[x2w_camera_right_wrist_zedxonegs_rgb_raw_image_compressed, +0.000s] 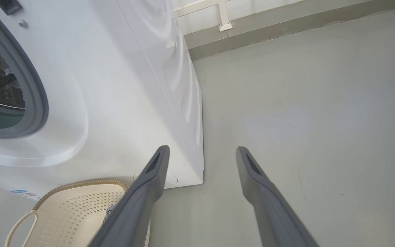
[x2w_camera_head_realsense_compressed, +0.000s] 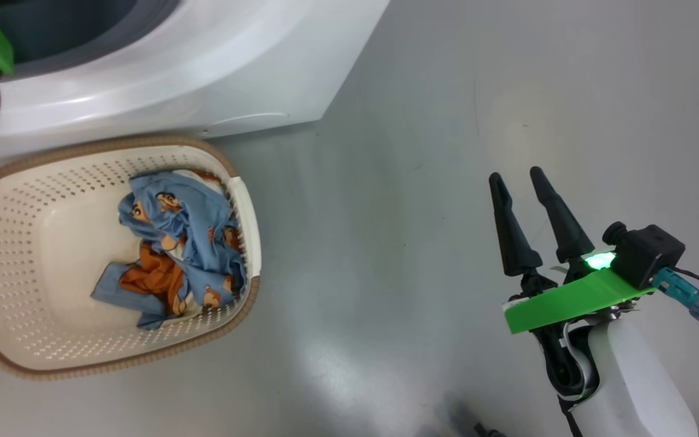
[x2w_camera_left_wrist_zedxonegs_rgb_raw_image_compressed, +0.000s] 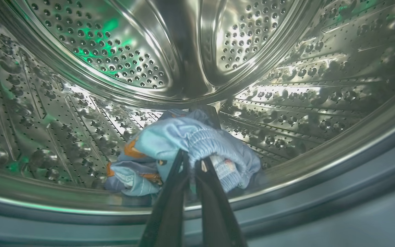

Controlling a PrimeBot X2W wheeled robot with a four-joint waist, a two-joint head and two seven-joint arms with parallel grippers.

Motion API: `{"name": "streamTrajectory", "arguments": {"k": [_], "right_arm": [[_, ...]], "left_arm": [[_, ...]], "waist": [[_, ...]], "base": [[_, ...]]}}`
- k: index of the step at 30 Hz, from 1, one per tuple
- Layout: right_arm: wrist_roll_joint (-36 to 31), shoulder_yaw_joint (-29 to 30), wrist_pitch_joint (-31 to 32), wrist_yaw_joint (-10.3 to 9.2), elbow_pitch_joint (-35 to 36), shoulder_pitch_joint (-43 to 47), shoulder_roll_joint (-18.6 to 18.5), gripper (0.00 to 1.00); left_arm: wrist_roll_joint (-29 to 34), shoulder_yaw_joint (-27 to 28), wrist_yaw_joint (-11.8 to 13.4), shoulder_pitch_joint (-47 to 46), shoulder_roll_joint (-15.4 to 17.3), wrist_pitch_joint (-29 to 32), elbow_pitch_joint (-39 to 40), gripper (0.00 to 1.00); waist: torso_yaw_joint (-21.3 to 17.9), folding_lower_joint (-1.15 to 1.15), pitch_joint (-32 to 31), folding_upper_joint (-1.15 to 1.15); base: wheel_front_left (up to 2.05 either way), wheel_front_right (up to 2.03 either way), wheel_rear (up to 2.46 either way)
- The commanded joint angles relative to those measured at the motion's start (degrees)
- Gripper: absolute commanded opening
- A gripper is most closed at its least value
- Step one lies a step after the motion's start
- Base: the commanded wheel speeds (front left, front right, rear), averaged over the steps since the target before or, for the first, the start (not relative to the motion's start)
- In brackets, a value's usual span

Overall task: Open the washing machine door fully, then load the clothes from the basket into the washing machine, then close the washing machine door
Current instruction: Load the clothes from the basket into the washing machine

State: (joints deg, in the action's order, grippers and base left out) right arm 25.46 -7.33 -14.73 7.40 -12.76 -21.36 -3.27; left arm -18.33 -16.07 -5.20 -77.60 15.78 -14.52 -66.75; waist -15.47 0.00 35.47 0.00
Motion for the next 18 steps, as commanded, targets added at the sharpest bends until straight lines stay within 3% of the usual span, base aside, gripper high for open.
{"name": "streamTrajectory", "arguments": {"k": [1, 2, 6, 7, 8, 18], "right_arm": [[0.72, -1.67, -0.27, 0.09, 0.95, -0.09, 0.35, 1.0], [0.84, -1.88, -0.27, 0.09, 0.86, -0.05, 0.36, 1.0], [1.36, -2.35, -0.27, 0.09, 0.69, 0.18, 0.37, 1.0], [1.46, -2.34, -0.27, 0.09, 0.7, 0.23, 0.38, 1.0], [1.55, -2.29, -0.27, 0.09, 0.74, 0.27, 0.38, 1.0], [1.03, -1.54, -0.27, 0.09, 0.75, -0.08, 0.38, 1.0]], "left_arm": [[0.5, 0.29, 0.51, -1.88, 2.81, 0.33, 0.34, 0.0], [0.81, -0.12, 0.54, -2.48, 2.85, 0.88, -1.05, 0.02], [1.12, -1.02, 0.63, -3.81, 2.83, 4.15, -4.7, 0.49], [1.06, -1.13, 0.56, -3.89, 2.79, 4.69, -5.1, 0.9], [1.05, -1.27, 0.5, -3.98, 2.82, 4.78, -5.36, 1.0], [-0.54, -1.53, -0.62, -2.89, 1.6, 4.04, -6.56, 1.0]], "waist": [[-0.43, 0.0, -0.22, 0.0], [-0.63, 0.0, -0.38, 0.0], [-0.92, 0.0, -0.68, 0.0], [-0.9, 0.0, -0.71, 0.0], [-0.86, 0.0, -0.69, 0.0], [0.95, 0.0, -1.09, 0.0]], "base": [[0.0, 0.0, 0.0], [0.0, 0.0, 0.0], [0.0, 0.0, 0.0], [0.0, 0.0, 0.0], [0.0, 0.0, 0.0], [0.0, 0.0, 0.0]]}}
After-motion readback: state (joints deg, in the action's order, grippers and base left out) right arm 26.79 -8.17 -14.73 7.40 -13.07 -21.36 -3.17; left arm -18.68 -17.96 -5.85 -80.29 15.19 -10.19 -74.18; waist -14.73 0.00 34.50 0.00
